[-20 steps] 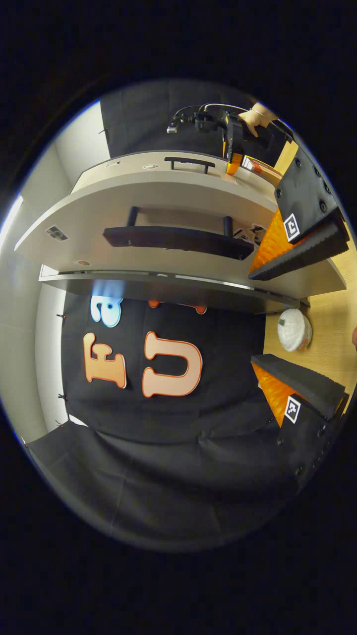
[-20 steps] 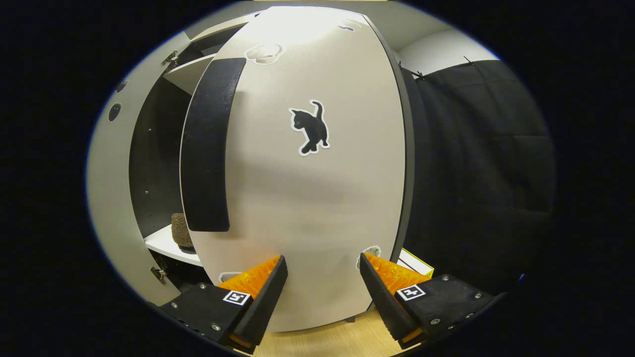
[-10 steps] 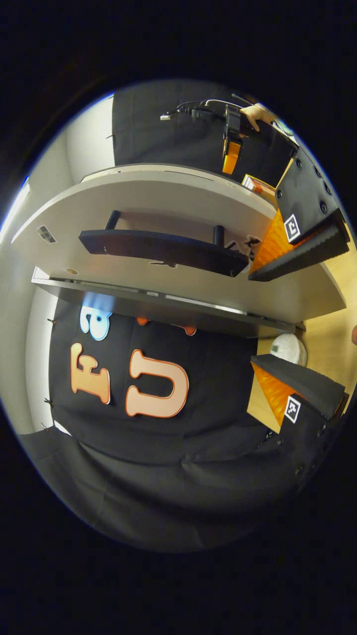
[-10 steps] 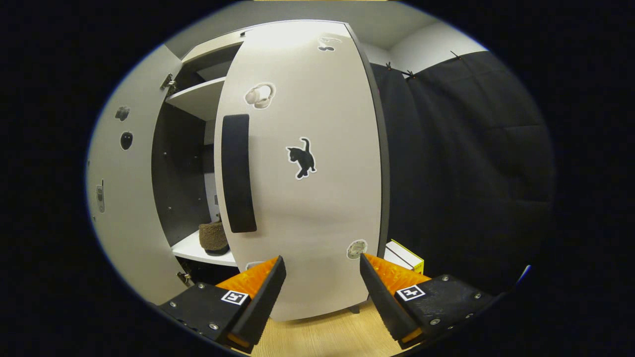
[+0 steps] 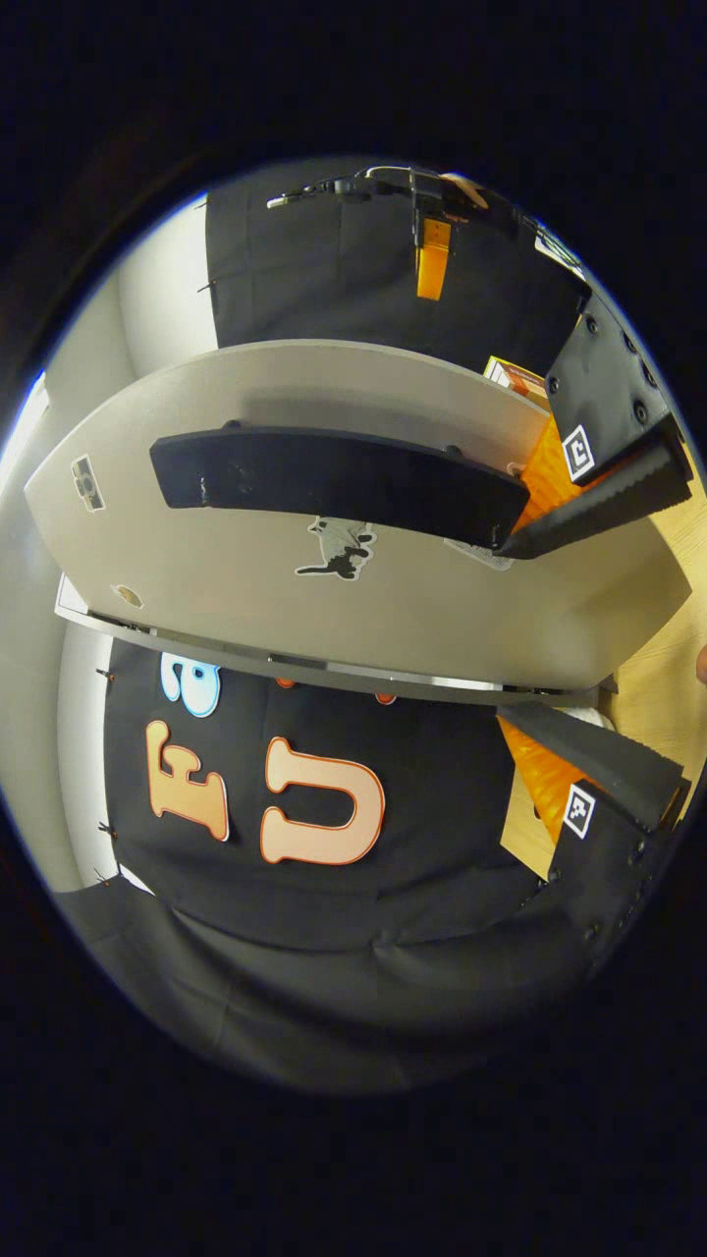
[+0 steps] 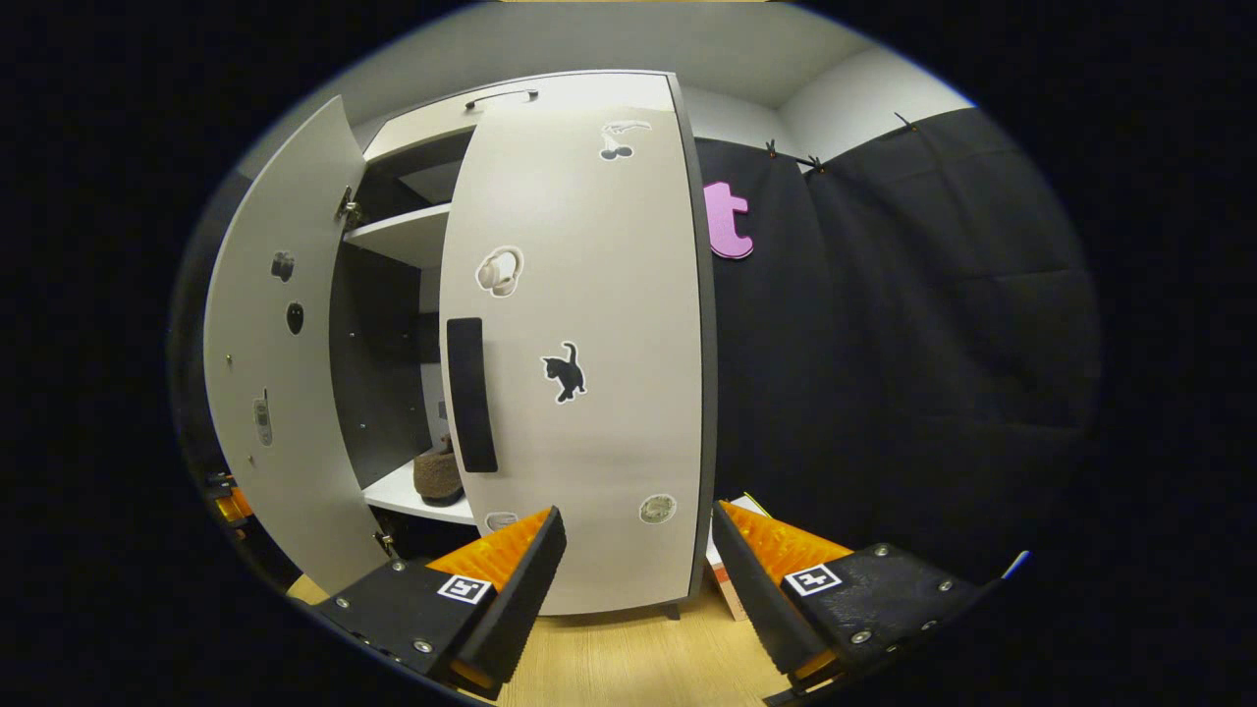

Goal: Grab one shoe with the right hand and put it into the shoe cabinet, grab the other shoe with the left hand and put it into the shoe cabinet; then close the right door with the right hand and the left door with the left hand.

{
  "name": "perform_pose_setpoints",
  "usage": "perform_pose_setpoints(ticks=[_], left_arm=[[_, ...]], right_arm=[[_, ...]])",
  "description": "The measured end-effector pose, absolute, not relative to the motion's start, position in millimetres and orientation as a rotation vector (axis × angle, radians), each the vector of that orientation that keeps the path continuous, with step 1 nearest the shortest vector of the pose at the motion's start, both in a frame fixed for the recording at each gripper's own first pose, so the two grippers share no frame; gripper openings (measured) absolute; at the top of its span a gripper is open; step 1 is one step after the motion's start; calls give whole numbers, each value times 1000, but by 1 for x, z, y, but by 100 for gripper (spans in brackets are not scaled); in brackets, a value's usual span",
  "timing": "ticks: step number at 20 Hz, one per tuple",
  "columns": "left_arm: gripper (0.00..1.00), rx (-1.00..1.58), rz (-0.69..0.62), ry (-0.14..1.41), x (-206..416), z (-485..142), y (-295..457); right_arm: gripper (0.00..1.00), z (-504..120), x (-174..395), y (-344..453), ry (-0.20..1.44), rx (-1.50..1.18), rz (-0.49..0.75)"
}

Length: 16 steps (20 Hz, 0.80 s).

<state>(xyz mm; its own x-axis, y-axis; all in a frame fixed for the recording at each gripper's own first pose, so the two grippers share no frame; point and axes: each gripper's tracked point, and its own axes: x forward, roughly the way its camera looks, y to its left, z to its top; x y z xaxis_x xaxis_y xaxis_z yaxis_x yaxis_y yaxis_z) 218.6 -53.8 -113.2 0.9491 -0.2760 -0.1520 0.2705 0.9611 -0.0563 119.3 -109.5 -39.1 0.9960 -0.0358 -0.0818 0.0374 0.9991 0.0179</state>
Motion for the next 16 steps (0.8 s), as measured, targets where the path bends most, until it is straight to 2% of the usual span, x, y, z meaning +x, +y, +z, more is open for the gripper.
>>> perform_pose_setpoints(ticks=[1, 2, 3, 7, 9, 11, 13, 14, 15, 16], left_arm=[[93, -22, -269, 150, 223, -112, -57], [96, -12, -260, 142, 226, -112, -61], [93, -6, -254, 140, 230, -115, -64], [93, -39, -235, 139, 251, -122, -78], [96, -38, -241, 133, 260, -122, -88], [93, -26, -255, 126, 273, -125, -104], [94, 0, -258, 115, 291, -127, -118], [99, 18, -252, 112, 301, -128, -120], [94, 34, -245, 115, 308, -129, -122], [97, 39, -239, 121, 313, -130, -124]], right_arm=[[93, -36, 117, -115, 78, 22, -32], [93, -34, 113, -119, 74, 24, -25], [93, -32, 111, -123, 70, 24, -18], [93, -31, 106, -144, 68, 6, -15], [93, -31, 104, -156, 67, 1, -20], [93, -29, 104, -168, 62, 4, -32], [93, -28, 106, -180, 59, 9, -44], [93, -30, 108, -184, 62, 10, -51], [93, -31, 109, -188, 68, 12, -57], [93, -32, 112, -191, 71, 13, -58]])
